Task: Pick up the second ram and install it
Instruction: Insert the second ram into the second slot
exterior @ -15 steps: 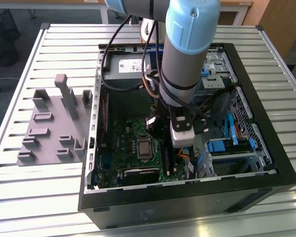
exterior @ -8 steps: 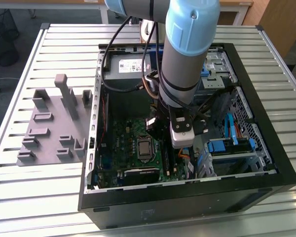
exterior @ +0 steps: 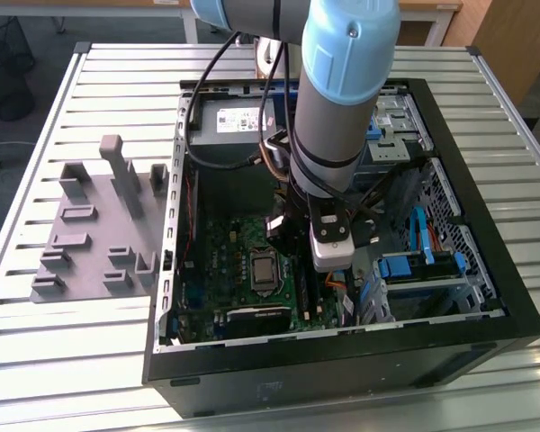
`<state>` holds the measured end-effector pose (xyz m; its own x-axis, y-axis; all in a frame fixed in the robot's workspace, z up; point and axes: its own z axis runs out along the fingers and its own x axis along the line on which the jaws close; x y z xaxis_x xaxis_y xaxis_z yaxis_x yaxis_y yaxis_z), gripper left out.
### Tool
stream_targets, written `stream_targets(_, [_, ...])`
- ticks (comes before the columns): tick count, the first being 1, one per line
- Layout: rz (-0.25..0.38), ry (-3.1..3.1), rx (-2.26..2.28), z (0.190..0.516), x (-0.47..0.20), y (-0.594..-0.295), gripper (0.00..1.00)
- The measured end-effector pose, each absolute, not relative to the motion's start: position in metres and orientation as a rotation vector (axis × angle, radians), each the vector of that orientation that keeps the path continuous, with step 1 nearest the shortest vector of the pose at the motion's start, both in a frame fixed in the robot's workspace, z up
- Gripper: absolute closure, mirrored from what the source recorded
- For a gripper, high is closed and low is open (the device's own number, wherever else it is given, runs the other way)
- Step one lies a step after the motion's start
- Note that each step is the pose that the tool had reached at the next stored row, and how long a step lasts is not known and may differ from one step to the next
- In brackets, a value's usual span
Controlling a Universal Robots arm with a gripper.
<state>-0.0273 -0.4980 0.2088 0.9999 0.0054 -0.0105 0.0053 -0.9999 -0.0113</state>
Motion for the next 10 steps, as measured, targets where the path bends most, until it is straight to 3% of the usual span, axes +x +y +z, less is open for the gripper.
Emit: stream_targets(10, [0.016,-0.008,-3.13,0.211,-0.0273,-0.498,0.86])
